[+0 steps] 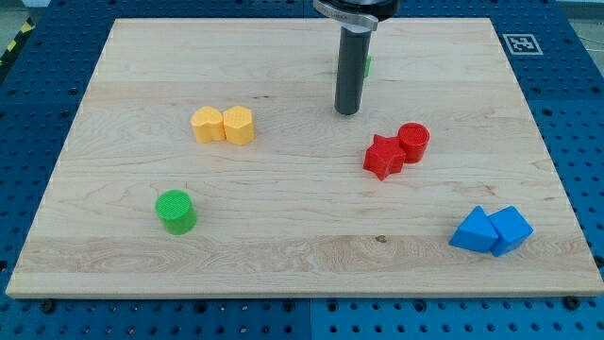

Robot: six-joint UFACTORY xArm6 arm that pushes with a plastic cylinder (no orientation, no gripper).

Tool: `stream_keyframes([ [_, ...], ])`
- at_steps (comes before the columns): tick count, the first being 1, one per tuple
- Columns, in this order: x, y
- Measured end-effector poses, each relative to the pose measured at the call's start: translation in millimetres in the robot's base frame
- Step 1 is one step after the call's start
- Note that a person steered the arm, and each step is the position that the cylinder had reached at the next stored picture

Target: Push the green star to the top left of the green circle

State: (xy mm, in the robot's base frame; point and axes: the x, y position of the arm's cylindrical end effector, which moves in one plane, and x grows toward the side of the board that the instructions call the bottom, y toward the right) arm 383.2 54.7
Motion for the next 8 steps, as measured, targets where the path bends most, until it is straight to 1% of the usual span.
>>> stream_keyframes([
  [1,-5,4],
  [2,-22,18],
  [3,-43,47],
  [4,-71,56],
  [5,-103,39],
  [6,-107,6],
  [7,-81,6],
  [8,-69,5],
])
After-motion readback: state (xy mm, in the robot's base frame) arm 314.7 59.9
